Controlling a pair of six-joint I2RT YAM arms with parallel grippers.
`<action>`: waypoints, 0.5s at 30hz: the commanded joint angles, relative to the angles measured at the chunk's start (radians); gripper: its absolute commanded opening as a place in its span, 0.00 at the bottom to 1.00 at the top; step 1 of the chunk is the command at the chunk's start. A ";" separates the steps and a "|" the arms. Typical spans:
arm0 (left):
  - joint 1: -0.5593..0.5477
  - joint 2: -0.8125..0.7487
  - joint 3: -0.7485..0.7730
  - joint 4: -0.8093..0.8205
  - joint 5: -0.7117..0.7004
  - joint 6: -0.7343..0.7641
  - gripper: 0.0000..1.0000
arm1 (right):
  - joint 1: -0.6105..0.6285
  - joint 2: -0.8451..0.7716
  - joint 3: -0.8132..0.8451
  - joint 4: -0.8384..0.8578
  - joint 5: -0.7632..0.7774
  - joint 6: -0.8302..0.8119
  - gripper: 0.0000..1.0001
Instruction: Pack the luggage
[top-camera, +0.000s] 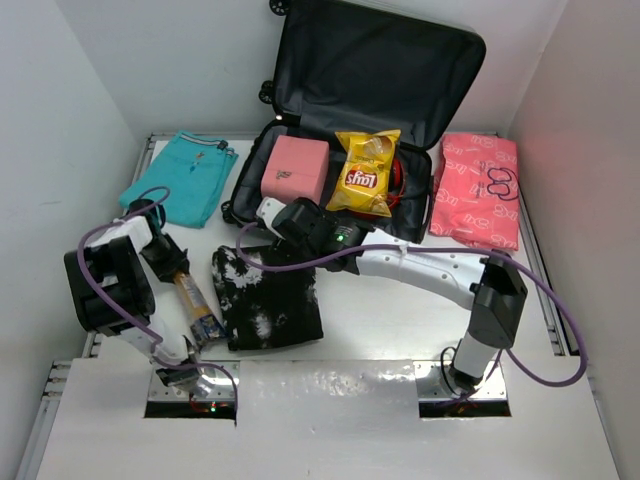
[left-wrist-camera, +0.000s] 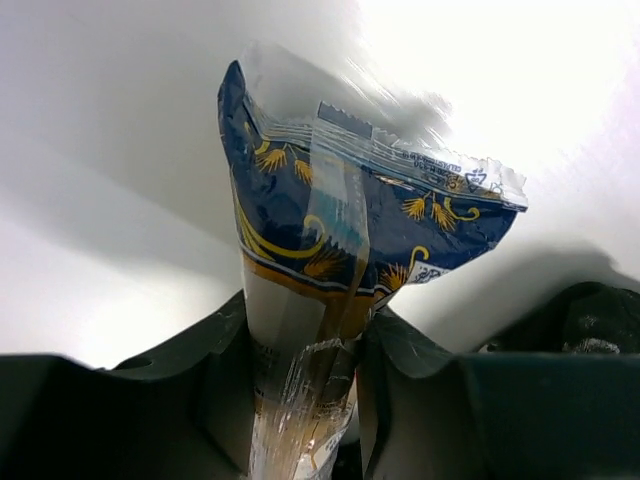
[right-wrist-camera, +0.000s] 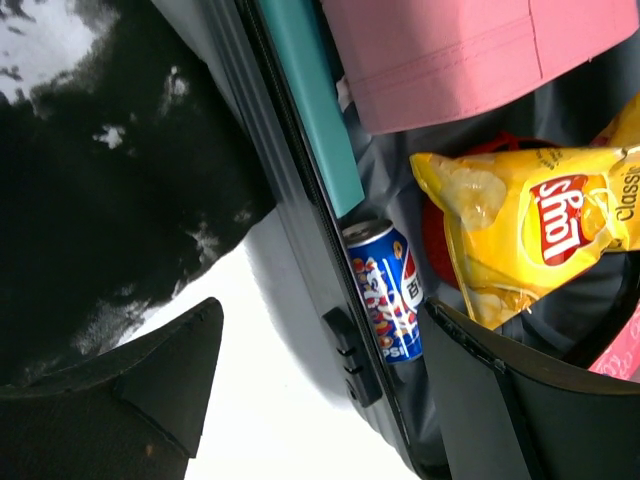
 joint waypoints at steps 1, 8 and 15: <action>0.027 -0.049 0.082 -0.030 0.074 0.069 0.00 | 0.005 -0.041 0.042 0.052 0.006 -0.002 0.77; 0.027 -0.130 0.289 -0.186 0.282 0.265 0.00 | 0.005 -0.100 -0.020 0.134 0.019 0.015 0.77; 0.014 -0.152 0.343 -0.170 0.452 0.485 0.00 | 0.003 -0.180 -0.101 0.190 0.049 0.022 0.77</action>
